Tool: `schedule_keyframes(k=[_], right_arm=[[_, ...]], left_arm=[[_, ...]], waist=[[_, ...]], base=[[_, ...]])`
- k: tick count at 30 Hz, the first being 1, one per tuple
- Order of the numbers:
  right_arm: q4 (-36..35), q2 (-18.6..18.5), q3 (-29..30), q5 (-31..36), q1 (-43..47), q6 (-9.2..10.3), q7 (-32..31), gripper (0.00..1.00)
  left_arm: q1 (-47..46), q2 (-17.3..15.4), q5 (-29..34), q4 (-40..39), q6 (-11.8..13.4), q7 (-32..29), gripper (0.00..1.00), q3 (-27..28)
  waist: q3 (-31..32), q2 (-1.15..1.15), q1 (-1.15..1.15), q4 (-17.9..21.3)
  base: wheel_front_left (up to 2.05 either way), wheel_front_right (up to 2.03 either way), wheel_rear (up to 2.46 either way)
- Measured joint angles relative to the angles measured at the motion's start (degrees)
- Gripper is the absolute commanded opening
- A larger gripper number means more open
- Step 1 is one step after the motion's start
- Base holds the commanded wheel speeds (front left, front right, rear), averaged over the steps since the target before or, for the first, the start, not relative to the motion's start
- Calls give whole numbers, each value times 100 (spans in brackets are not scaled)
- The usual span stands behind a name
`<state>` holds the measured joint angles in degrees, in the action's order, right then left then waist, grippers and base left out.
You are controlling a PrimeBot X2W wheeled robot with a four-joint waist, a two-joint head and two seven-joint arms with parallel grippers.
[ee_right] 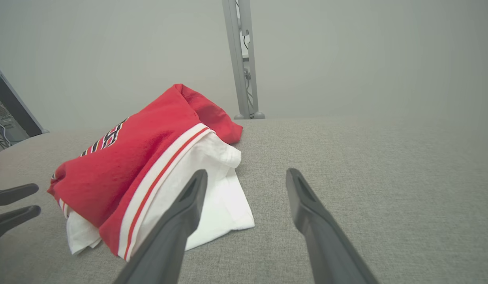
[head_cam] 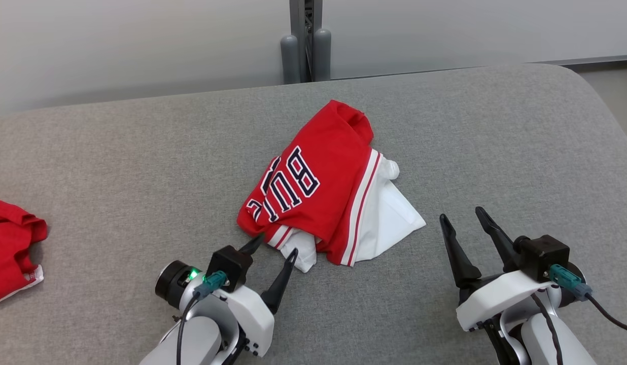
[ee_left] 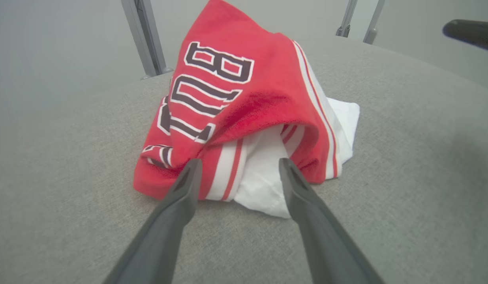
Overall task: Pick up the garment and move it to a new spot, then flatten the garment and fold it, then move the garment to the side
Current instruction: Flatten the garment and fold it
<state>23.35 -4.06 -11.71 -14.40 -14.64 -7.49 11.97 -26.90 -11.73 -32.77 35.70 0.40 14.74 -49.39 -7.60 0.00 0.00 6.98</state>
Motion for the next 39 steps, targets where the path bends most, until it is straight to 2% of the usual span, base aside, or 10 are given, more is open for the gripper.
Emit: schedule_keyframes(k=[8, 16, 17, 18, 19, 25, 33, 36, 39], right_arm=[[20, 26, -64, -8, -42, 0, 1, 100], [94, 54, -89, -22, -64, 0, 40, 100], [100, 56, -87, -22, -64, 0, 41, 100], [102, 56, -79, -22, -64, 0, 44, 100], [103, 56, -75, -22, -65, 0, 52, 100], [120, 58, -31, -19, -62, 0, 88, 100], [148, 59, -7, -2, -11, 0, 102, 100], [152, 58, 7, -2, 13, 0, 112, 100], [162, 60, 1, -2, 70, 0, 113, 100]], left_arm=[[-289, 68, 377, 800, 120, 9, 100, -200], [-624, 154, 514, 1370, 130, 18, 100, -147], [-632, 158, 513, 1419, 116, 18, 69, -135], [-642, 158, 528, 1410, 123, 18, 19, -100], [-673, 159, 560, 1392, 127, 18, 0, -59], [-708, 137, 644, 1133, 164, 24, 0, 123], [-516, 31, 727, 542, 116, 24, 0, 310], [-501, -138, 755, 294, 202, 24, 0, 405], [-478, -448, 759, 89, 275, 24, 0, 505]], waist=[[-72, 0, 0, 203], [-110, 0, 0, 478], [-107, 0, 0, 504], [-105, 0, 0, 525], [-103, 0, 0, 541], [-91, 0, 0, 501], [16, 0, 0, 173], [85, 0, 0, 4], [159, 0, 0, -174]], base=[[0, 0, 0], [0, 0, 0], [0, 0, 0], [0, 0, 0], [0, 0, 0], [0, 0, 0], [0, 0, 0], [0, 0, 0], [0, 0, 0]])
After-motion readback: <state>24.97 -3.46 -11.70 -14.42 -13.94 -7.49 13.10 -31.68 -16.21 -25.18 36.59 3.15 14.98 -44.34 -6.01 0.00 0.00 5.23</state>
